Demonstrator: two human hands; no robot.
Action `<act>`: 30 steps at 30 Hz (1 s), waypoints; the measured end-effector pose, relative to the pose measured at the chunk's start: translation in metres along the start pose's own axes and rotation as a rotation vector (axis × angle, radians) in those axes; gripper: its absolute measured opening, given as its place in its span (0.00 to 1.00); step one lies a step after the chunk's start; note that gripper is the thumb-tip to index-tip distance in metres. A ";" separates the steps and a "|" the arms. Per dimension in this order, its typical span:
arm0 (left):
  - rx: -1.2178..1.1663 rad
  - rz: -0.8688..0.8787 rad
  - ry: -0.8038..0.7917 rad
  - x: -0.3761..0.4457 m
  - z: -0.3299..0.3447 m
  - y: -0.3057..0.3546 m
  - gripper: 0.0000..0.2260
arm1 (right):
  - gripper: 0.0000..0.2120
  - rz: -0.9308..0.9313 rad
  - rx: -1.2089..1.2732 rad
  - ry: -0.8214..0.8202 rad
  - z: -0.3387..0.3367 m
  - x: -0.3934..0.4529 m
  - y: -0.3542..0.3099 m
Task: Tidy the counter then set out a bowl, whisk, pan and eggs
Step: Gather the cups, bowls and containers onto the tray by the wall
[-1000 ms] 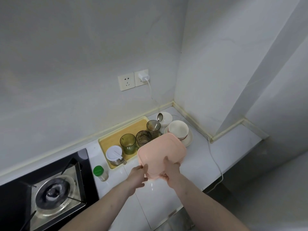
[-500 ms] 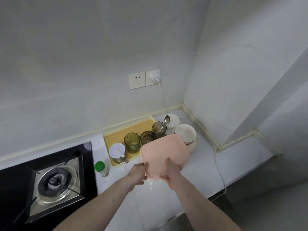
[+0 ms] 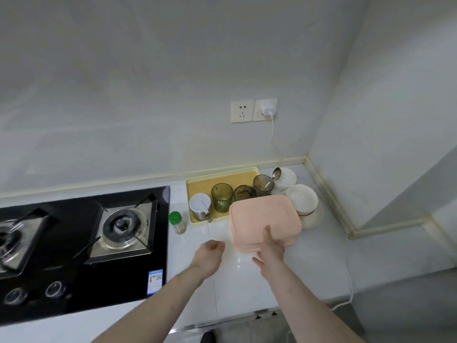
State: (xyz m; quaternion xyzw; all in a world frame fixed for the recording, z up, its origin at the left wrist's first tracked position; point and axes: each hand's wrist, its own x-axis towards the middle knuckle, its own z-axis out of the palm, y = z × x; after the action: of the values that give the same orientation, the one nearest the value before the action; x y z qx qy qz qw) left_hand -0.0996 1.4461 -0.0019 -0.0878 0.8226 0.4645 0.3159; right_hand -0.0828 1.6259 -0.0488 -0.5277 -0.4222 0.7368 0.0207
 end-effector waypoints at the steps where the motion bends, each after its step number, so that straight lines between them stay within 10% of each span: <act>1: 0.006 0.006 0.011 -0.014 -0.006 -0.014 0.08 | 0.47 -0.010 0.008 0.008 0.000 -0.006 0.004; 9: 0.222 0.014 0.412 -0.158 -0.100 -0.133 0.14 | 0.32 0.167 -0.535 -0.456 0.069 -0.144 0.082; 15: 0.178 -0.045 0.658 -0.249 -0.163 -0.206 0.16 | 0.12 -0.185 -1.059 -0.949 0.113 -0.244 0.142; 30: 0.036 -0.029 1.078 -0.455 -0.347 -0.373 0.13 | 0.14 -0.670 -1.324 -1.476 0.218 -0.506 0.327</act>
State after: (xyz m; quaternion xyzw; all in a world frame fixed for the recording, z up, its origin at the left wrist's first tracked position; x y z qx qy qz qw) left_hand 0.2687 0.8876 0.1350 -0.3197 0.8747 0.3350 -0.1431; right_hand 0.1034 1.0441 0.1441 0.2911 -0.7738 0.4541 -0.3322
